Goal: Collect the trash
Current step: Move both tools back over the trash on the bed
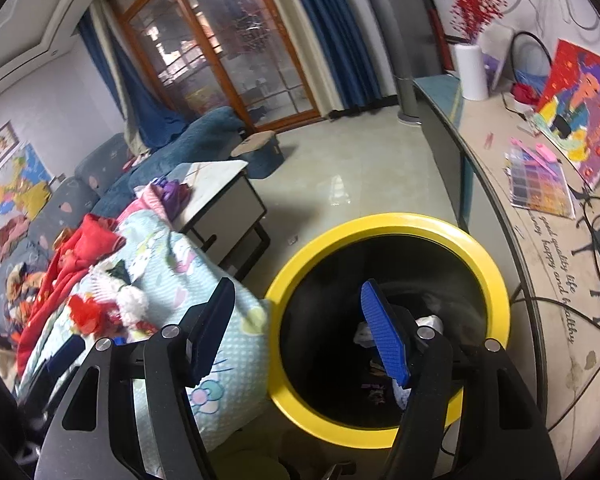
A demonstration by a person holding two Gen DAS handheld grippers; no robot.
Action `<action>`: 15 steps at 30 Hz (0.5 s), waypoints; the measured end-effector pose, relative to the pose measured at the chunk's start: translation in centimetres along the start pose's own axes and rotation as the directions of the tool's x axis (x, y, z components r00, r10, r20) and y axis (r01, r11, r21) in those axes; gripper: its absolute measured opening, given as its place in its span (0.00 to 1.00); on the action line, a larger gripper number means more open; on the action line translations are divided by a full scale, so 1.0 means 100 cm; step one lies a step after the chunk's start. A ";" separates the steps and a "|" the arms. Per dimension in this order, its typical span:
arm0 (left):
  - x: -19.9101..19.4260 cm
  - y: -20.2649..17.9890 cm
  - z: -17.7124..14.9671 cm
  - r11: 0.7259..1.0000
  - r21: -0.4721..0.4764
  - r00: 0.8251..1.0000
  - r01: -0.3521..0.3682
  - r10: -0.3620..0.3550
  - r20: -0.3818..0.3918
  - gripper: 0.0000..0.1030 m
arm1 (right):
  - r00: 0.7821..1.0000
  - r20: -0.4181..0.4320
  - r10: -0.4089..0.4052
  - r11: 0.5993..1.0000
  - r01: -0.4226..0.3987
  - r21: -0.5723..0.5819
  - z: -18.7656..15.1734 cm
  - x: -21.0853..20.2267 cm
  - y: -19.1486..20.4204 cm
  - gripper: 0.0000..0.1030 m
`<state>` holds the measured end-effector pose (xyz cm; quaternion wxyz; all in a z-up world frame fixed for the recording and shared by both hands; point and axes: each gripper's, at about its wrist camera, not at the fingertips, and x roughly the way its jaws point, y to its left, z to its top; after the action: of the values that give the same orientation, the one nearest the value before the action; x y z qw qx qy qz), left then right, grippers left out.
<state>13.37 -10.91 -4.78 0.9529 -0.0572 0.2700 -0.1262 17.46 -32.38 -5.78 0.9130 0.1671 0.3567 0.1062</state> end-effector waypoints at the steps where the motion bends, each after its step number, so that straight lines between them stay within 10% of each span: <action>1: -0.002 0.003 0.001 1.000 -0.007 1.000 -0.009 0.009 0.008 0.89 | 1.000 0.001 0.004 1.000 -0.004 -0.010 -0.001 -0.001 0.004 0.62; 15: -0.027 0.036 0.003 0.993 -0.045 0.991 -0.105 0.109 0.078 0.89 | 0.998 -0.019 0.067 0.988 -0.069 -0.141 -0.015 -0.003 0.049 0.62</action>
<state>12.07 -6.71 -3.79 0.9669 -0.0671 0.2367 -0.0670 15.85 -27.68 -4.72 0.9159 0.1133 0.3487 0.1633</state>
